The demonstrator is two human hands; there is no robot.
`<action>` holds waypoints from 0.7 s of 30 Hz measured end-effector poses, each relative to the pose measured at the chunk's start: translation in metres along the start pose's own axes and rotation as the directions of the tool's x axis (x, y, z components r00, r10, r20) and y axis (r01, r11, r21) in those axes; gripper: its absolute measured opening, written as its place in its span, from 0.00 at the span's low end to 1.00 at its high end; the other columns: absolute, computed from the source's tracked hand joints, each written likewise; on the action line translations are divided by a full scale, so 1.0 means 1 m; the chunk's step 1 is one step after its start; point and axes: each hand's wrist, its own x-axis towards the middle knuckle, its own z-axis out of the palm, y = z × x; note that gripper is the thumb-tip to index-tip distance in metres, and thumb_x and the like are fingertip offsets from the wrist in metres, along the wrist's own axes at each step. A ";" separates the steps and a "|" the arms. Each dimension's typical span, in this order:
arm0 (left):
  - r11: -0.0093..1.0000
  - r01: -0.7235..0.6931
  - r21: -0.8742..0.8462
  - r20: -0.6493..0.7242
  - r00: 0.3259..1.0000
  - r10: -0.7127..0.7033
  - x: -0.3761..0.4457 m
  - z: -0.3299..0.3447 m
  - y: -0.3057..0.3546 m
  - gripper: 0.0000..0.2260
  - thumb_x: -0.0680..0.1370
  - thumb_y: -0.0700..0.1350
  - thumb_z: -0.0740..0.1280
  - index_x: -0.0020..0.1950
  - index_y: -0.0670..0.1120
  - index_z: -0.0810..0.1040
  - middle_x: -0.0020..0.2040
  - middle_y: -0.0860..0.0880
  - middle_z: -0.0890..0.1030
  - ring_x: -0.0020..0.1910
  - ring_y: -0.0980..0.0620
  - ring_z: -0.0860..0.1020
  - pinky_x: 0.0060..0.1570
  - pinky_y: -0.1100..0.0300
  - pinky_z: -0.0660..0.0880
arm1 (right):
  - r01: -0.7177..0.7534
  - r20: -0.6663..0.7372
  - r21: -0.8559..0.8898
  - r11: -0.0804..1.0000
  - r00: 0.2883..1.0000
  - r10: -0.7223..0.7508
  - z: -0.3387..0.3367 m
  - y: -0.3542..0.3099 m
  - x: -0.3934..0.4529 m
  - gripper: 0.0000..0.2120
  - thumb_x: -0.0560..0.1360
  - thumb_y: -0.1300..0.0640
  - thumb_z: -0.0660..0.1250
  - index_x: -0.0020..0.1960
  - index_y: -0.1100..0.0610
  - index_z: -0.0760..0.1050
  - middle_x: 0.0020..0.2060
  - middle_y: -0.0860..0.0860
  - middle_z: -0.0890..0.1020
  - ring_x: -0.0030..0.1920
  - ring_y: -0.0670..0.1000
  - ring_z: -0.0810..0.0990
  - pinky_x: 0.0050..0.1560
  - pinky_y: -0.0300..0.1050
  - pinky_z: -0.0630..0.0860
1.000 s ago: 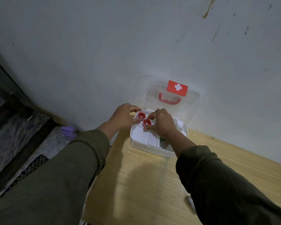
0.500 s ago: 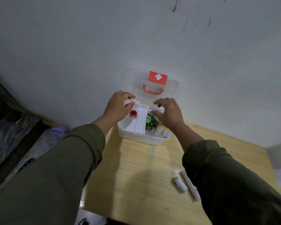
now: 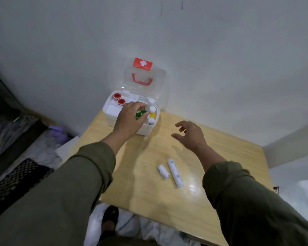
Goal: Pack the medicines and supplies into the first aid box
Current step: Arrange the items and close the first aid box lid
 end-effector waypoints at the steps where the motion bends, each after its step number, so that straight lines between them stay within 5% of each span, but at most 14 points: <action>1: 1.000 0.010 -0.005 -0.011 1.000 -0.010 -0.013 0.006 0.003 0.11 0.76 0.47 0.67 0.57 0.47 0.77 0.53 0.48 0.79 0.54 0.49 0.74 0.54 0.55 0.71 | -0.019 0.037 -0.021 1.000 0.999 0.020 0.003 0.009 -0.009 0.19 0.70 0.49 0.72 0.58 0.53 0.76 0.49 0.52 0.79 0.49 0.50 0.75 0.45 0.43 0.70; 7: 0.972 0.210 0.107 0.053 0.975 -0.216 -0.087 0.057 0.011 0.12 0.74 0.54 0.68 0.52 0.49 0.76 0.48 0.50 0.77 0.53 0.50 0.74 0.48 0.57 0.71 | -0.087 0.226 -0.156 0.984 0.967 0.121 0.028 0.050 -0.047 0.18 0.68 0.41 0.71 0.49 0.54 0.81 0.51 0.53 0.80 0.53 0.53 0.76 0.48 0.47 0.75; 12: 0.821 0.471 0.321 0.165 0.826 -0.538 -0.125 0.091 0.021 0.19 0.70 0.64 0.66 0.44 0.48 0.76 0.54 0.47 0.72 0.57 0.47 0.72 0.53 0.52 0.74 | -0.102 0.291 -0.143 0.984 0.946 0.140 0.045 0.059 -0.064 0.17 0.67 0.41 0.71 0.40 0.57 0.81 0.45 0.54 0.81 0.49 0.54 0.78 0.43 0.47 0.75; 17: 0.797 0.511 0.323 0.197 0.787 -0.584 -0.139 0.106 0.022 0.22 0.66 0.65 0.67 0.44 0.48 0.80 0.52 0.47 0.76 0.53 0.47 0.76 0.52 0.49 0.76 | -0.104 0.307 -0.156 0.982 0.940 0.148 0.055 0.059 -0.073 0.19 0.68 0.41 0.70 0.29 0.54 0.72 0.39 0.53 0.76 0.50 0.56 0.77 0.39 0.45 0.68; 21: 0.792 0.540 0.285 0.203 0.773 -0.601 -0.141 0.112 0.027 0.17 0.65 0.63 0.68 0.34 0.48 0.76 0.47 0.47 0.80 0.48 0.47 0.78 0.42 0.57 0.74 | -0.148 0.306 -0.134 0.980 0.934 0.183 0.058 0.063 -0.076 0.17 0.68 0.43 0.69 0.37 0.59 0.79 0.43 0.55 0.80 0.51 0.56 0.77 0.40 0.46 0.70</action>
